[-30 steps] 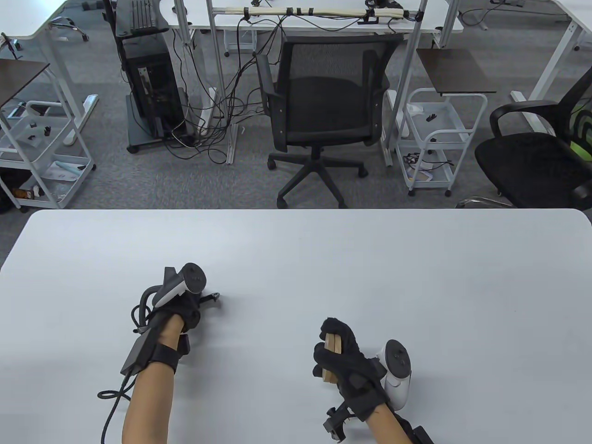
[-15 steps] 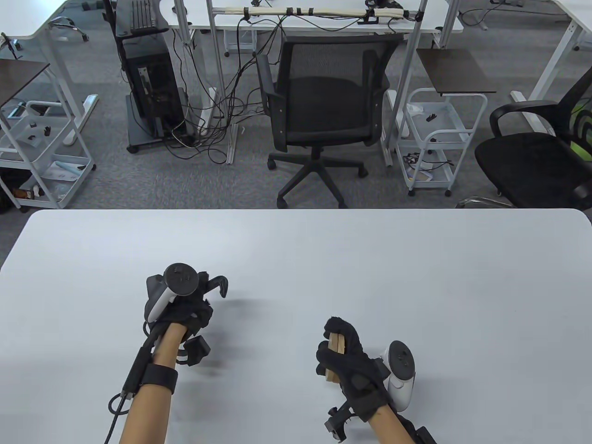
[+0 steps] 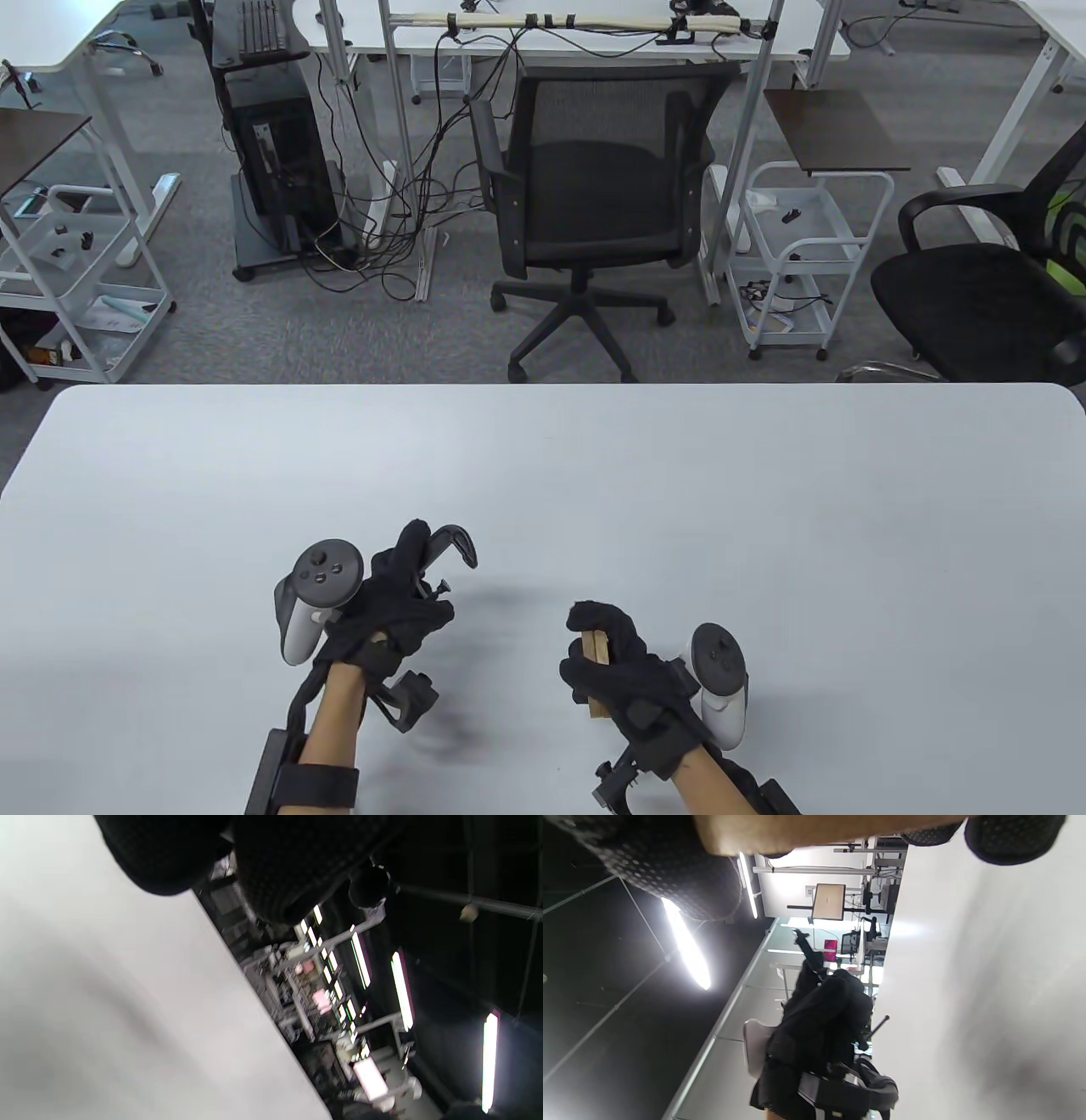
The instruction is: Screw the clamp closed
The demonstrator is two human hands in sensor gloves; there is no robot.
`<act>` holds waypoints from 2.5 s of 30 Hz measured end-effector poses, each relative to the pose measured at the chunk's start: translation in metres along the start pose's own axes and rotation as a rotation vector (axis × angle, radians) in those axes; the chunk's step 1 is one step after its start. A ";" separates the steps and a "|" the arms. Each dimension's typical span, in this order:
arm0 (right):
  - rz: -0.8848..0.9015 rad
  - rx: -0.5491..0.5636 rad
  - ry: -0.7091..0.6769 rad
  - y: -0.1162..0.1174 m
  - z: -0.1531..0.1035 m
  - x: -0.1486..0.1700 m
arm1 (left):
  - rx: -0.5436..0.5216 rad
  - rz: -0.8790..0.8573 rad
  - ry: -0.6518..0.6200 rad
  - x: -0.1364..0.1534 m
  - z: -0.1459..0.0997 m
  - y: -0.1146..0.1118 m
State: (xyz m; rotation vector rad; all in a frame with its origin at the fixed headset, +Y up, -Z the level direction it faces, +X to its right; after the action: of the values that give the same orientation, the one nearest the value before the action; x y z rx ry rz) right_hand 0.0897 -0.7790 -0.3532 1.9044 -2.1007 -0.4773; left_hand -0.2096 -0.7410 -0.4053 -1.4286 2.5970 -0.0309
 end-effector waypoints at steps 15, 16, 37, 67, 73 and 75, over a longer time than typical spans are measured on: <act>-0.195 -0.138 -0.105 0.018 0.003 0.002 | -0.052 0.260 -0.253 -0.040 -0.031 -0.037; -0.207 -0.156 -0.117 0.021 0.003 0.001 | -0.052 0.253 -0.257 -0.041 -0.031 -0.040; -0.141 -0.151 -0.076 0.010 0.003 0.009 | 0.241 0.351 -0.375 -0.064 -0.034 -0.117; 0.265 0.138 0.006 -0.040 -0.001 0.020 | 0.242 -0.215 0.158 0.025 -0.031 -0.092; 0.280 0.076 0.009 -0.025 0.001 0.020 | 0.265 -0.355 0.153 0.034 -0.029 -0.103; 0.282 0.069 0.012 -0.022 0.000 0.019 | 0.242 -0.351 0.124 0.031 -0.028 -0.101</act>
State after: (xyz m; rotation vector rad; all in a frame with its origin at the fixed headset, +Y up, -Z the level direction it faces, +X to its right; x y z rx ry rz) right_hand 0.1074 -0.8000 -0.3630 1.6022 -2.3551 -0.3337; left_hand -0.1465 -0.8235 -0.3723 -1.8125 2.2967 -0.4755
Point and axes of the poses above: the tracker on the back of each hand, its own x axis roughly to the little-finger side, its own z axis roughly from the wrist to the fingertips, y = z × x, the point moved 4 cm from there along z, roughly from the wrist to the fingertips, and after that the axes turned 7 degrees about z, right-handed, at the moved point
